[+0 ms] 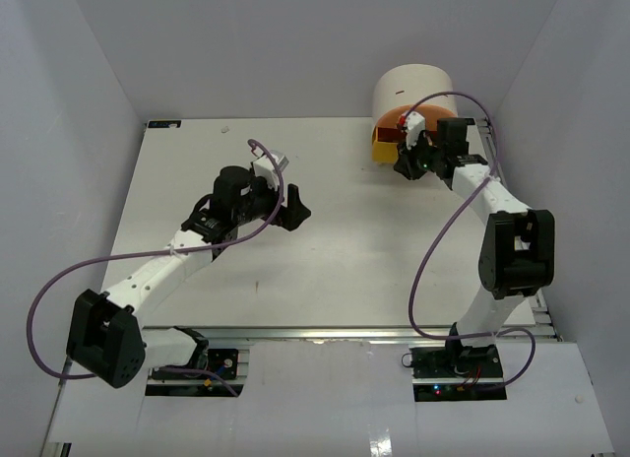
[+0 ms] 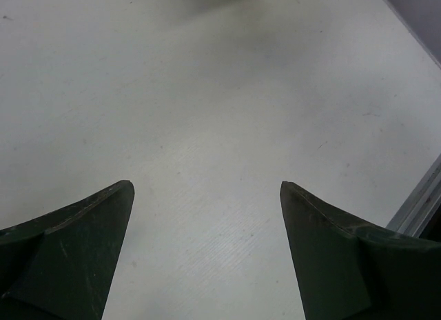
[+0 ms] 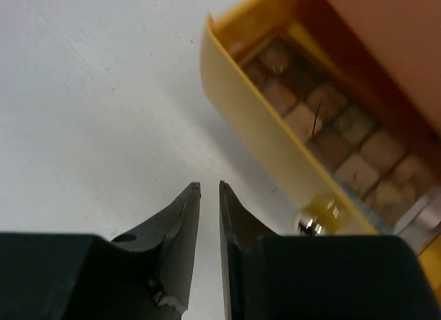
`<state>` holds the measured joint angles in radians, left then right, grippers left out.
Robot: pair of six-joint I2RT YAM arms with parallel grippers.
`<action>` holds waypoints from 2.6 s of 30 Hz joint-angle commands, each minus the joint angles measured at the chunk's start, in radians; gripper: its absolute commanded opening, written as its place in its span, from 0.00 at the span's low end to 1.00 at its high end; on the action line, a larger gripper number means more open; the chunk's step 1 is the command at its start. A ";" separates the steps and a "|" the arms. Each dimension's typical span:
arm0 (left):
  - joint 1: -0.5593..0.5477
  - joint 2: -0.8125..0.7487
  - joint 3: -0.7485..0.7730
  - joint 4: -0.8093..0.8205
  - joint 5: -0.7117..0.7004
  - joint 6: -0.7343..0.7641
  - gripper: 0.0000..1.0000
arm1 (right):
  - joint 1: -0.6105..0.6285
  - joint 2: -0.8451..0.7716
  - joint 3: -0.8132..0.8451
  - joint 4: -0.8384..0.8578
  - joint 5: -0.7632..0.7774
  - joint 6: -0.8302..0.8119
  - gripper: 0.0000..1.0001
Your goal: Organize the makeup
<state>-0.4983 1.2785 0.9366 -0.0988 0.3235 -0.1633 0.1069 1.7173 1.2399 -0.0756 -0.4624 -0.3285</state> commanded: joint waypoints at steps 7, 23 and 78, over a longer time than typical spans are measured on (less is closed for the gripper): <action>0.009 -0.122 -0.071 0.012 -0.087 0.075 0.98 | 0.138 0.175 0.285 -0.484 0.325 -0.760 0.21; 0.009 -0.140 -0.071 0.011 -0.083 0.074 0.98 | 0.146 0.144 0.139 -0.172 0.610 -0.920 0.67; 0.024 -0.157 -0.071 0.017 -0.059 0.067 0.98 | 0.047 -0.217 -0.082 -0.086 0.056 -0.198 0.96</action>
<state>-0.4832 1.1623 0.8722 -0.0971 0.2508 -0.0944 0.1869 1.5593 1.2257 -0.2477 -0.2752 -0.8337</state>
